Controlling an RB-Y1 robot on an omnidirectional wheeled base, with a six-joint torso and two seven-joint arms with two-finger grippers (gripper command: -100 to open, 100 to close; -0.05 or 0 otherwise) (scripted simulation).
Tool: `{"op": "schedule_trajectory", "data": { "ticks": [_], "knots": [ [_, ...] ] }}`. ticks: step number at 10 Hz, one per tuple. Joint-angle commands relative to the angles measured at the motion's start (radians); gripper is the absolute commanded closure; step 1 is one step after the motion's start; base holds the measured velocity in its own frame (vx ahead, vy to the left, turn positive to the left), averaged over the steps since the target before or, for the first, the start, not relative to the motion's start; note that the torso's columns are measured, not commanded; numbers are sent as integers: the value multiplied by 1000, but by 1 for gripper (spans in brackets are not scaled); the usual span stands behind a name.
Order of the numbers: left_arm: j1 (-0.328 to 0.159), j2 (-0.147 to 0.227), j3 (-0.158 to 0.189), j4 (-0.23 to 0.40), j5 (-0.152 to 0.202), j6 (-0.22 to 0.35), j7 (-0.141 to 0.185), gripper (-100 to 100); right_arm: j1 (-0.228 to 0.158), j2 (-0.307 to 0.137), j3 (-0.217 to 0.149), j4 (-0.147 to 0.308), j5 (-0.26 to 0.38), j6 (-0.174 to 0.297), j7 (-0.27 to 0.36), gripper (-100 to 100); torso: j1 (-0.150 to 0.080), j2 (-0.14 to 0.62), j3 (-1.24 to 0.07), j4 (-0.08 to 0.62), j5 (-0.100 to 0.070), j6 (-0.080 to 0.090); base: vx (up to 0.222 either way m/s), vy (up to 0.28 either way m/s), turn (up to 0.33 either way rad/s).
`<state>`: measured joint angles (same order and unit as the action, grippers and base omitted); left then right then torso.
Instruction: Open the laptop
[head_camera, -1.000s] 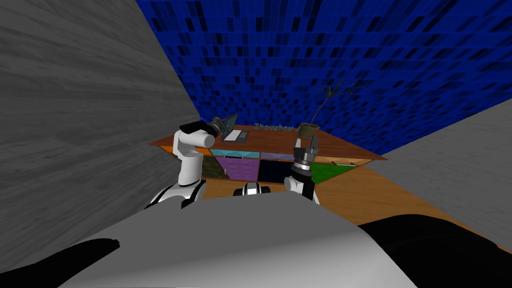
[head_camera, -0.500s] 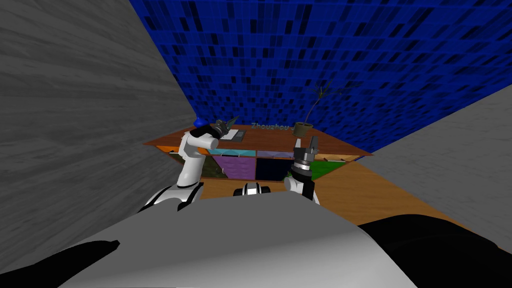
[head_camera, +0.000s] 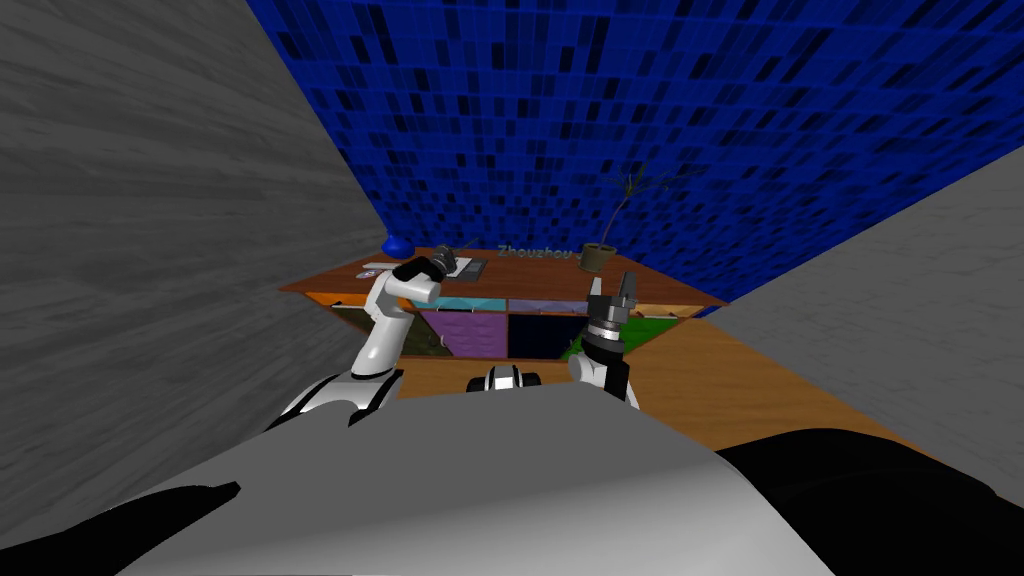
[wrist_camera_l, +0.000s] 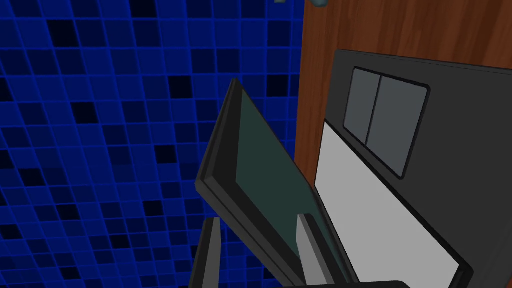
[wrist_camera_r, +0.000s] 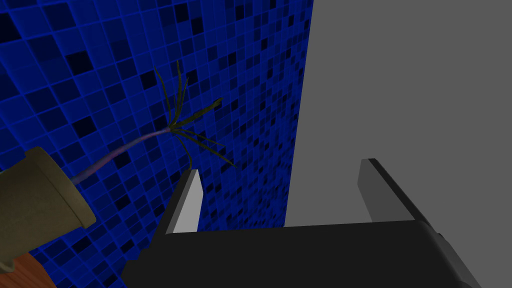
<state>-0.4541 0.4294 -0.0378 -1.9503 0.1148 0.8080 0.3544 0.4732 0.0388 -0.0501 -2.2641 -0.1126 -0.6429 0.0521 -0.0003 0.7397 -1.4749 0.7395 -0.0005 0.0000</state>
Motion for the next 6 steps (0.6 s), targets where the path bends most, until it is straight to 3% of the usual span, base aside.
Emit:
{"op": "schedule_trajectory", "data": {
  "ticks": [1,3,4,6],
  "knots": [
    [19,10,-20,26,-36,-52,-44,100,0,0,0,0,0,0,0,0,-1,0,0,0,0,0,-15,-32,-24],
    [38,20,-41,54,-73,-99,-84,100,0,0,0,0,0,0,0,0,0,0,0,-1,0,0,-23,-40,-34],
    [23,31,-33,8,-51,-37,-59,-100,0,0,0,0,0,0,0,0,-1,0,0,-1,0,0,9,-17,5],
    [17,39,-33,-10,-45,-15,-54,-100,0,0,0,0,0,0,0,0,2,-3,-2,-2,1,0,29,8,9]
  ]
}}
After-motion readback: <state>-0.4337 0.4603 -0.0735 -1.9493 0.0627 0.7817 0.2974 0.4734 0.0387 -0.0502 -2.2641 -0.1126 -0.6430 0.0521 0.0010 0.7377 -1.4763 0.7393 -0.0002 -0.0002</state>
